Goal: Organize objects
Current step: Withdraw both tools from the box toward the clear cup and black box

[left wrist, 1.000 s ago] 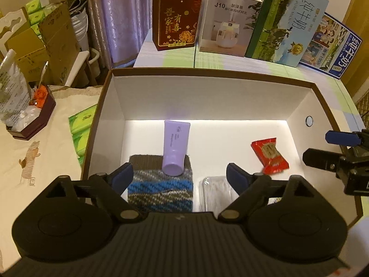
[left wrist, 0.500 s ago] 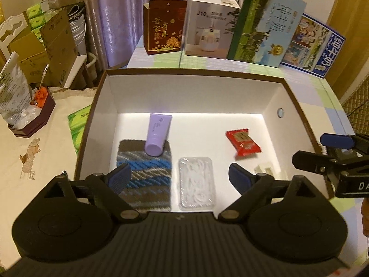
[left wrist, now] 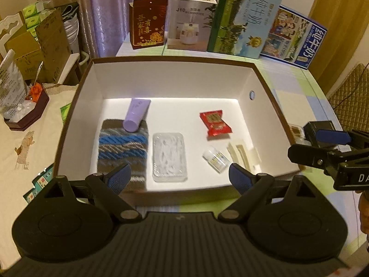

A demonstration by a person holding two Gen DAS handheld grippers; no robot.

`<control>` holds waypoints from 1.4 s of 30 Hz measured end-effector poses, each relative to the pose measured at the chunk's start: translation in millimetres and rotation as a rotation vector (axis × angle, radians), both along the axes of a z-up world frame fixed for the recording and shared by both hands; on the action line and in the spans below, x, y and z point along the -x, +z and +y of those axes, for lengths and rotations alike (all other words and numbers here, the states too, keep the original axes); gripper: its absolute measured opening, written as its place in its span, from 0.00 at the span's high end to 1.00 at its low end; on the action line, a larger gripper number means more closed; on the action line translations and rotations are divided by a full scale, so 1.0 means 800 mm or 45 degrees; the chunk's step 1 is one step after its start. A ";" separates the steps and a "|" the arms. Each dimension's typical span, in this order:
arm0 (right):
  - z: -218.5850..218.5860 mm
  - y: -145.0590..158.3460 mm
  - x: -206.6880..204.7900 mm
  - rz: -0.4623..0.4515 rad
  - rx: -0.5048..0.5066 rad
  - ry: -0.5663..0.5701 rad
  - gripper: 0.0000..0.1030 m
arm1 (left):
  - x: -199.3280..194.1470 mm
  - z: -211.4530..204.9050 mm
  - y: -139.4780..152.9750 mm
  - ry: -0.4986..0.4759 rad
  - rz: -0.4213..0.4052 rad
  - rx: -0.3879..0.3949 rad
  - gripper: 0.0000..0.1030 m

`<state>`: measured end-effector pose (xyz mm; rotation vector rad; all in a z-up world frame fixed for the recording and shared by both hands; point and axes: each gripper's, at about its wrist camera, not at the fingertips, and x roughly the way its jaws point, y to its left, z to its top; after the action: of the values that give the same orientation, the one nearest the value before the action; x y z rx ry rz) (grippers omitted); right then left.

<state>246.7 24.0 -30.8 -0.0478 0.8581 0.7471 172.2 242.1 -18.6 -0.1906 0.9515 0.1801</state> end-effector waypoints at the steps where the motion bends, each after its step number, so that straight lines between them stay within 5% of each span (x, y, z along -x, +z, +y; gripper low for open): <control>1: -0.004 0.001 0.003 0.000 -0.002 0.002 0.06 | 0.004 -0.004 0.000 -0.001 0.001 0.000 0.13; 42: -0.215 0.012 0.073 0.042 0.006 0.041 0.05 | 0.072 -0.230 -0.002 -0.052 0.041 0.036 0.13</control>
<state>188.0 -147.8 -21.1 -0.0535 0.8920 0.7782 114.8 58.2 -20.0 -0.1949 0.9895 0.1326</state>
